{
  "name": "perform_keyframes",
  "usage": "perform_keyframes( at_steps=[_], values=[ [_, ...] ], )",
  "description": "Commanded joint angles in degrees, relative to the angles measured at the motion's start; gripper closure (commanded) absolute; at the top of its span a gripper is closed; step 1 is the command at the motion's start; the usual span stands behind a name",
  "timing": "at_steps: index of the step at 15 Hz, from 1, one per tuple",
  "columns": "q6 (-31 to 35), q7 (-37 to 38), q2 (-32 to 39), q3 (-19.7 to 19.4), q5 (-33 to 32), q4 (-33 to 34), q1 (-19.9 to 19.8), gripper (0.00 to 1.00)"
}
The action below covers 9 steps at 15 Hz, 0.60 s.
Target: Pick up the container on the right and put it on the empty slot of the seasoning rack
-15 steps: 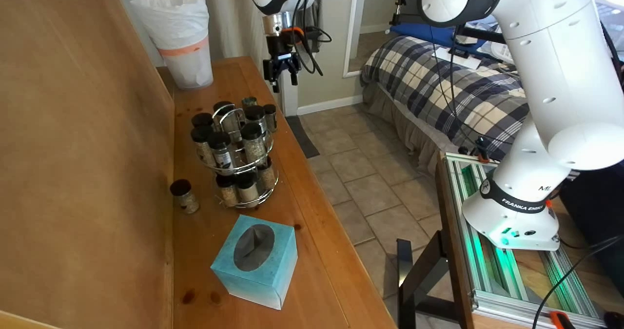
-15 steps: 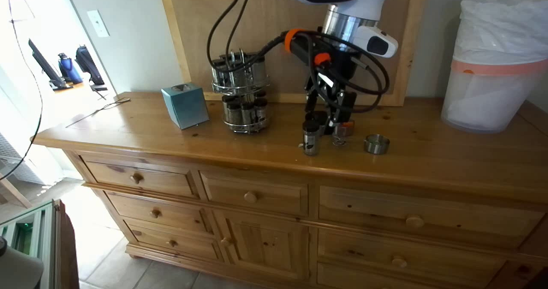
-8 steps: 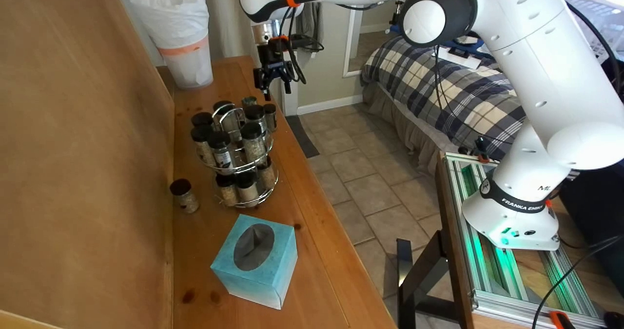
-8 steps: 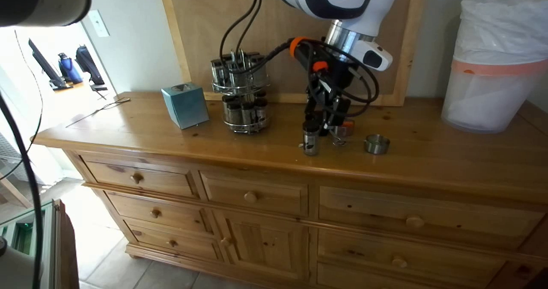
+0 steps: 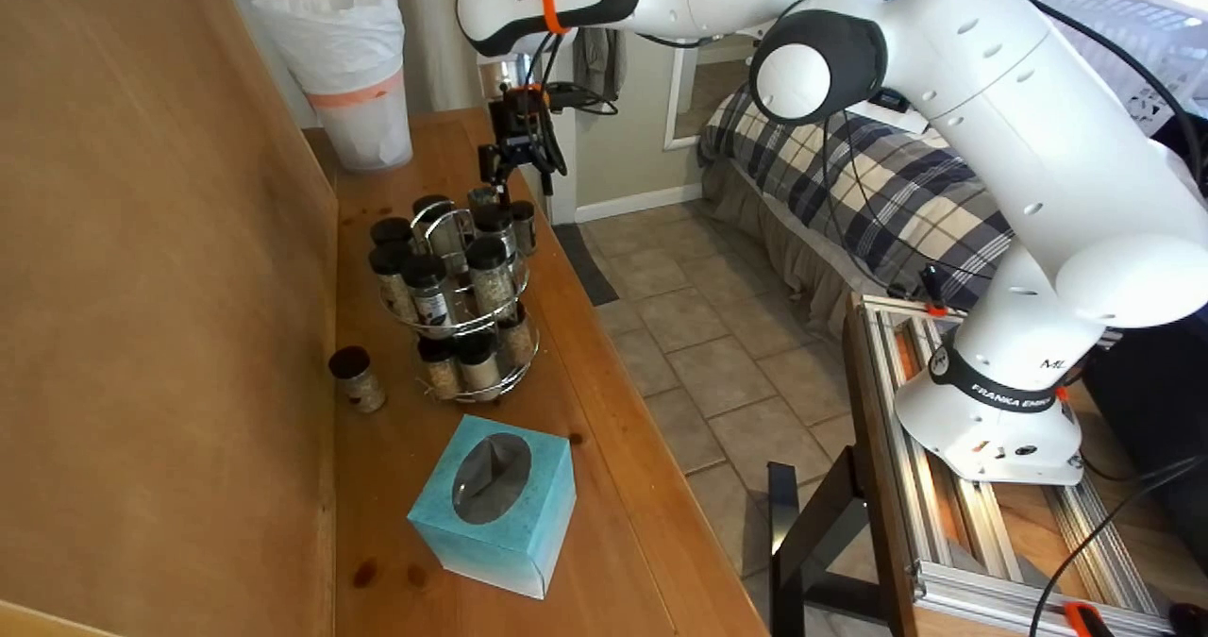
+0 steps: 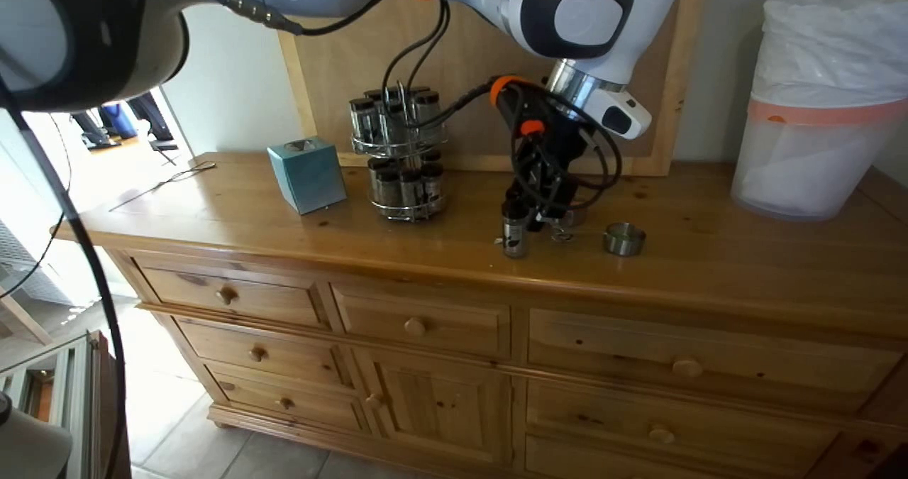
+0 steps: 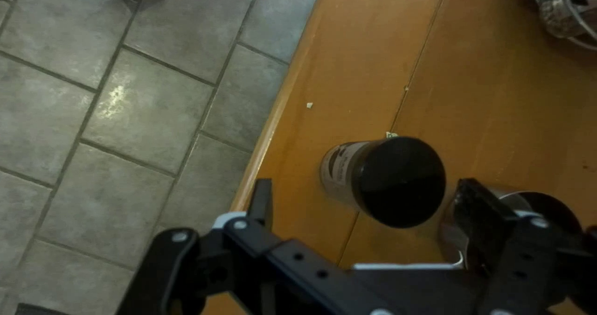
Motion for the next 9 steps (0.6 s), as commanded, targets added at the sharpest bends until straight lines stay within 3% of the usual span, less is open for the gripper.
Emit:
perform_keyframes(
  at_steps=[1,3,9],
  values=[
    [-3.8,2.5,4.6,1.8,2.1,6.9,-1.4,0.00],
    [-5.0,3.1,5.8,2.2,2.0,8.4,-1.5,0.26],
    [-6.9,3.9,7.8,2.4,1.6,10.9,-1.4,0.69]
  ],
)
